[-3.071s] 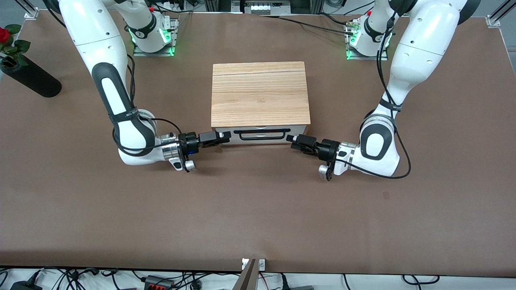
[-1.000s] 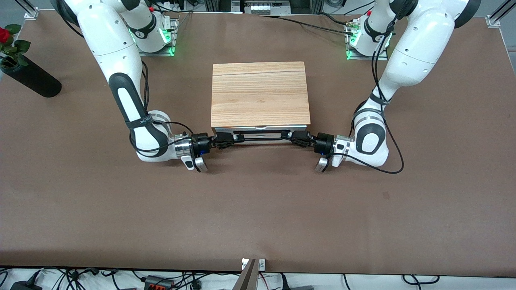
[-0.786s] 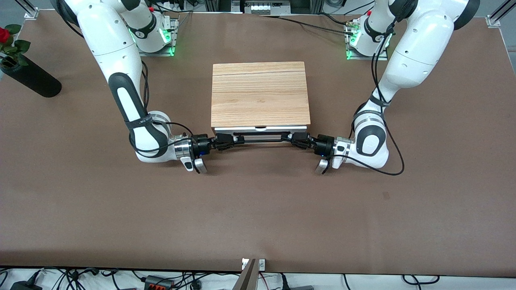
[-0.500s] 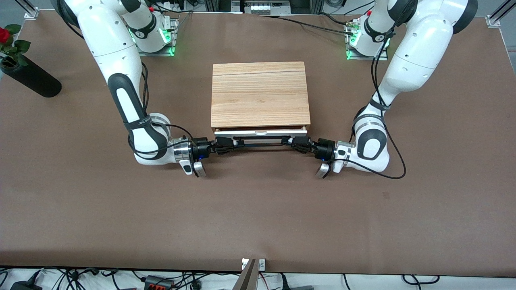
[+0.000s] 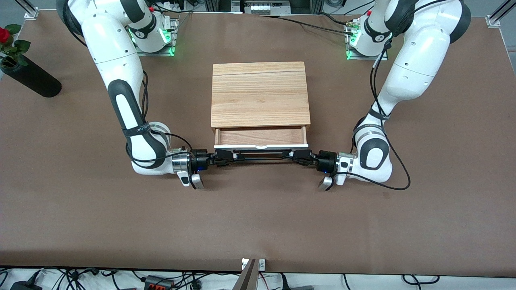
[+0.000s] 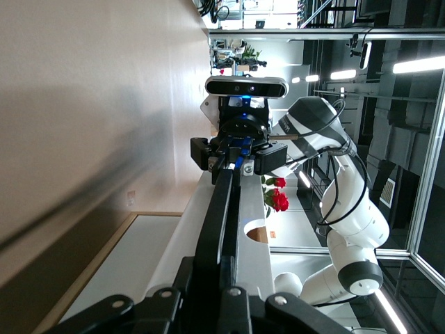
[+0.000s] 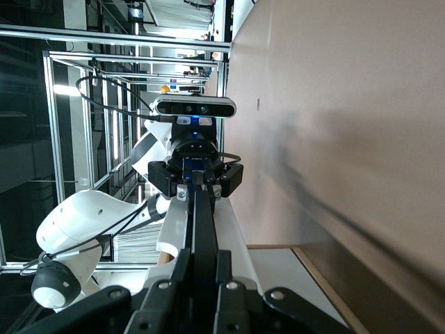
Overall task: Pull top drawer with both arms simultaneously
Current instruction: 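Pull the handle outward with the left gripper while the right gripper pulls, then open the left gripper and back away while the right gripper releases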
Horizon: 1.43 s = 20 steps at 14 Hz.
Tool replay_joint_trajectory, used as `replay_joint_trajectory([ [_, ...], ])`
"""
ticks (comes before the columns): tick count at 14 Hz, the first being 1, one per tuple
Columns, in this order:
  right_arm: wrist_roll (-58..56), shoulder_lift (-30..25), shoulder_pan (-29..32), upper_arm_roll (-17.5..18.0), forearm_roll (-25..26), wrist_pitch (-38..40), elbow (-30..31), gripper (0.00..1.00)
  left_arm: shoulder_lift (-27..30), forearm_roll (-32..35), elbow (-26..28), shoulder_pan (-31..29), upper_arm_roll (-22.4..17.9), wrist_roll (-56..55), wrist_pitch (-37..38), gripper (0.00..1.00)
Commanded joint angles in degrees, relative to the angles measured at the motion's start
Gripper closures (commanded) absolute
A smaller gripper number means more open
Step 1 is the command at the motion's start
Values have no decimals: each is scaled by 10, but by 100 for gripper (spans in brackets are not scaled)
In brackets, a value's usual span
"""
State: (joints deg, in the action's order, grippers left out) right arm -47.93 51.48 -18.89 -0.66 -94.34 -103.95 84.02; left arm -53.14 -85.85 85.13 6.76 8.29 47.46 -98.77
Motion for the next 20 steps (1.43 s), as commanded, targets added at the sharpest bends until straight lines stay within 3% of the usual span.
replay_joint_trajectory([
  [1,18,-10,10,2,-5,30,-4,96,-30,-21,-38,-2,-17,-1,-57,87],
  [2,17,-10,10,2,-4,30,-4,96,-30,-19,-41,-1,-17,1,-58,70],
  [3,17,-10,10,3,-4,30,-4,94,-31,-17,-50,0,-18,3,-59,38],
  [4,17,-10,10,2,-4,30,-4,91,-31,-17,-52,-1,-20,4,-58,37],
  [5,18,-10,9,3,-6,30,-4,82,-31,-17,-52,-3,-20,4,-57,36],
  [6,18,-11,10,2,-7,29,-3,37,-30,-17,-52,-3,-20,4,-56,34],
  [7,13,-11,10,2,-8,28,1,0,-30,-17,-52,-3,-20,4,-56,34],
  [10,17,-16,13,2,-7,23,1,0,-27,-13,-54,-4,-26,4,-54,34],
  [11,17,-17,13,3,-7,23,1,0,-21,6,-56,-4,-33,4,-54,27],
  [12,17,-20,14,2,-7,23,1,0,-16,21,-57,-7,-33,6,-54,0],
  [15,18,-30,11,-14,2,24,-2,0,-9,23,-57,-22,-33,0,-52,0],
  [17,46,-44,5,-33,54,24,-4,0,2,25,-57,-24,-34,-2,-50,0],
  [20,69,-56,5,-51,137,16,-21,0,38,130,-65,-27,-41,-66,-51,0],
])
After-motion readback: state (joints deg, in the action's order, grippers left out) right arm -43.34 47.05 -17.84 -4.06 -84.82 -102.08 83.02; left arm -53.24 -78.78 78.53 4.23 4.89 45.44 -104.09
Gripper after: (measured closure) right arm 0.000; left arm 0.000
